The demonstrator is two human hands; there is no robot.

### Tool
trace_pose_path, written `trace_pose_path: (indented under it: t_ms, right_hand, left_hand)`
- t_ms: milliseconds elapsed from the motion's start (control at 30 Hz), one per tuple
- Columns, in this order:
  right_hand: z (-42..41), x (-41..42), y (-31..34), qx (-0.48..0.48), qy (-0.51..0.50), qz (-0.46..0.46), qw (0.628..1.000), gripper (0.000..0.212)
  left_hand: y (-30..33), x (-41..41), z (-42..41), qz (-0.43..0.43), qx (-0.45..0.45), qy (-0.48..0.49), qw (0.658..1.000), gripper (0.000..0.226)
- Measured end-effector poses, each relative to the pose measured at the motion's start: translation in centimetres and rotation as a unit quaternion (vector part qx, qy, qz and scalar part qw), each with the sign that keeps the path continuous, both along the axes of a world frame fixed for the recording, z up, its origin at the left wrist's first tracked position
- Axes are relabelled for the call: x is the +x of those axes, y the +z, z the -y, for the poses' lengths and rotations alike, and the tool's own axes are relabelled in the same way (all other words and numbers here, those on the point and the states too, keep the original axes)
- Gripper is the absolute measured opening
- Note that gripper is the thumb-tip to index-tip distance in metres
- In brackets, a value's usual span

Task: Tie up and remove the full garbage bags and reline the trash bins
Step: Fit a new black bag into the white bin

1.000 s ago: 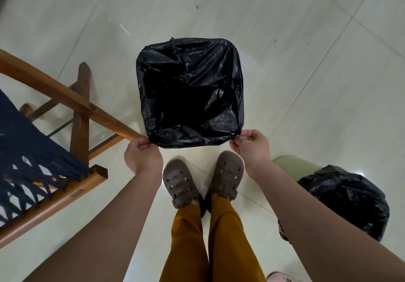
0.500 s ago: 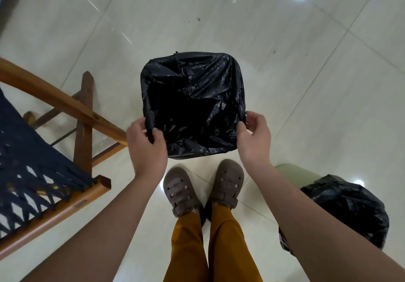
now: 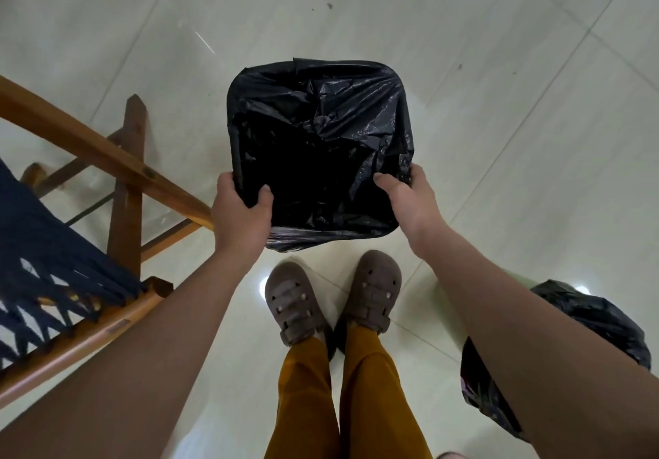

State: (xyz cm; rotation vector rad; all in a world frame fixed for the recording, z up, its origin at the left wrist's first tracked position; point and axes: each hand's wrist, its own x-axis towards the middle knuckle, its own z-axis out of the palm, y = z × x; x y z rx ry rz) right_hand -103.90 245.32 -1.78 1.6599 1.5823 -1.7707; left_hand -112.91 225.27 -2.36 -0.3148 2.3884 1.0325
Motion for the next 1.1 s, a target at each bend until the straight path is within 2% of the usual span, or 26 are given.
trace_pose_path:
  t_ms: [133,267,367,467,567,833,900,967,1033,1100]
  right_hand:
    - [-0.2,-0.5,0.5,-0.02,0.006,0.009,1.0,0.053]
    - [0.9,-0.5,1.5,0.119,0.079,-0.022,0.989,0.073]
    - [2.0,-0.4,1.5,0.146,0.118,-0.028,0.982,0.081]
    - [2.3,0.2,0.8,0.169,0.164,-0.028,0.971,0.082]
    - [1.9,1.1,0.2,0.169,0.179,-0.054,0.968,0.077]
    - [0.6,1.6,-0.1,0.102,0.182,-0.06,0.976,0.084]
    - [-0.1,1.0,0.3,0.084,0.157,-0.047,0.983,0.096]
    - [-0.9,-0.1,0.8,0.114,0.143,-0.034,0.983,0.104]
    - [-1.6,-1.8,1.3,0.166,0.14,-0.046,0.975,0.104]
    - [-2.1,-3.7,1.5,0.19,0.129,-0.066,0.971,0.103]
  left_hand:
    - [0.0,-0.4,-0.2,0.061,-0.001,0.029,0.998,0.022]
    - [1.6,-0.8,-1.3,-0.018,-0.066,-0.018,0.998,0.042]
    - [2.0,-0.8,-1.4,0.022,-0.056,-0.012,0.998,0.045]
    - [1.2,-1.0,-0.7,0.052,-0.062,-0.029,0.996,0.039]
    - [0.2,-1.2,-0.4,0.072,-0.053,-0.026,0.996,0.038]
    - [0.3,-1.7,-0.1,0.131,0.001,0.049,0.99,0.047]
    - [1.2,-2.4,-0.4,0.097,-0.019,0.03,0.995,0.065]
    - [2.0,-3.4,-1.0,0.01,-0.039,-0.015,0.999,0.08]
    - [2.6,-4.6,-2.0,-0.069,-0.035,-0.066,0.995,0.085]
    - [2.7,-6.1,-3.3,-0.094,-0.024,-0.092,0.991,0.087]
